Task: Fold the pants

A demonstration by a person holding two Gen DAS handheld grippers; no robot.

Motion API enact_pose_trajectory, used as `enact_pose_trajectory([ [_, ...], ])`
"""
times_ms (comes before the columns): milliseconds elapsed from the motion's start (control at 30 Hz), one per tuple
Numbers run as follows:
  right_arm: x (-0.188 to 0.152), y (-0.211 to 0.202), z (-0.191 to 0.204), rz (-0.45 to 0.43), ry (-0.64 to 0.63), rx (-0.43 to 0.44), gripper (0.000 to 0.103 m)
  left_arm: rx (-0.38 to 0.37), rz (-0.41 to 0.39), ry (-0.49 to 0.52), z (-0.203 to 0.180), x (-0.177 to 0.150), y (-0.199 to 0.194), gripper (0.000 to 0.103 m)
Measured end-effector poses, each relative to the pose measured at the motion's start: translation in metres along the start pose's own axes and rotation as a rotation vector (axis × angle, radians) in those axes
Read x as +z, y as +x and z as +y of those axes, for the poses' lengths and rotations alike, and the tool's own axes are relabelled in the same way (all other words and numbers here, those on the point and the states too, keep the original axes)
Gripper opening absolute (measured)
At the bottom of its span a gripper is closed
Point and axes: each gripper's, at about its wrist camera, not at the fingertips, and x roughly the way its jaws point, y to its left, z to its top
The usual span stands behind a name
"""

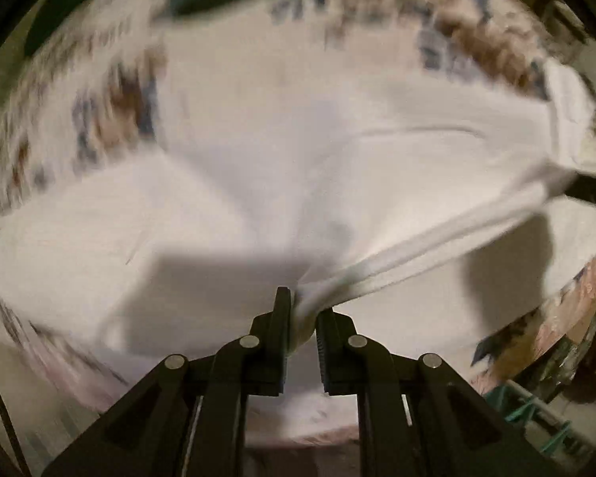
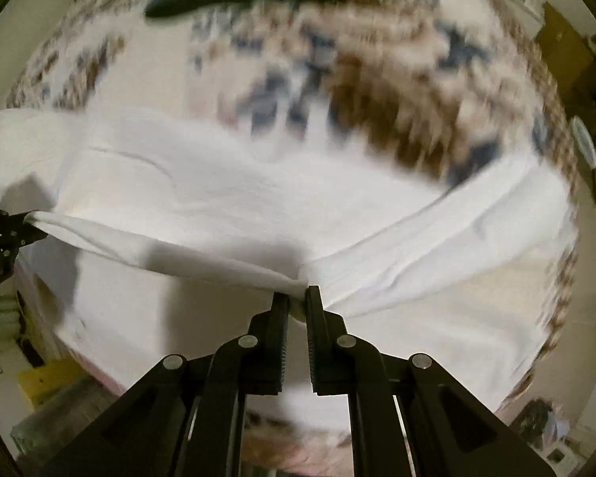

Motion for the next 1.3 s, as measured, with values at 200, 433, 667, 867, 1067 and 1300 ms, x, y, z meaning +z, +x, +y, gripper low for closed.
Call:
enact_pose_trajectory([
  [200,-0.046,0.041,0.014,0.039,-0.047,-0.037,0.010,0.016,0.073,-0.071,-0.005,-0.024,0.073,0.011],
  [433,-0.063,0.034,-0.027,0.173,0.206,0.183,0.074,-0.033,0.040,-0.200,0.016,-0.027,0.042,0.056],
  [667,-0.081,-0.023,-0.134,0.012,0.714,0.190,0.077,0.103,-0.083,-0.336,0.038,-0.029,0.006,0.092],
  [867,-0.012,0.014,-0.182,0.047,0.794,0.069,0.076,0.145,-0.080,-0.356,0.041,-0.001,0.026,0.092],
  [1067,-0.078,-0.021,-0.187,-0.019,0.925,0.001,0.010,0.133,-0.073,-0.320,0.014,-0.009,0.013,0.092],
  [1300,-0.220,0.003,-0.213,-0.009,1.228,0.350,0.017,0.085,-0.017,-0.356,0.007,-0.030,0.023,0.092],
])
